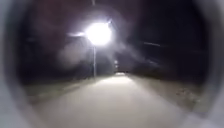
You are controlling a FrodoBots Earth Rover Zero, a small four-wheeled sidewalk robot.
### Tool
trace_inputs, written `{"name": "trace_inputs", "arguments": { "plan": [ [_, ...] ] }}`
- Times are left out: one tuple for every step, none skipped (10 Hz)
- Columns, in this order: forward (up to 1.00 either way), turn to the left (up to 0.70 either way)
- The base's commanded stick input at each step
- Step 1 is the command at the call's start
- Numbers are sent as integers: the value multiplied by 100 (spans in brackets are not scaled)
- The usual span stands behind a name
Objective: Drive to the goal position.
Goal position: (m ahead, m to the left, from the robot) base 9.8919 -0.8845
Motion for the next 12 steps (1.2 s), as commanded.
{"name": "trace_inputs", "arguments": {
  "plan": [
    [100,0],
    [100,0],
    [100,0],
    [100,0],
    [100,0],
    [100,0],
    [100,0],
    [100,0],
    [100,0],
    [100,0],
    [100,0],
    [100,0]
  ]
}}
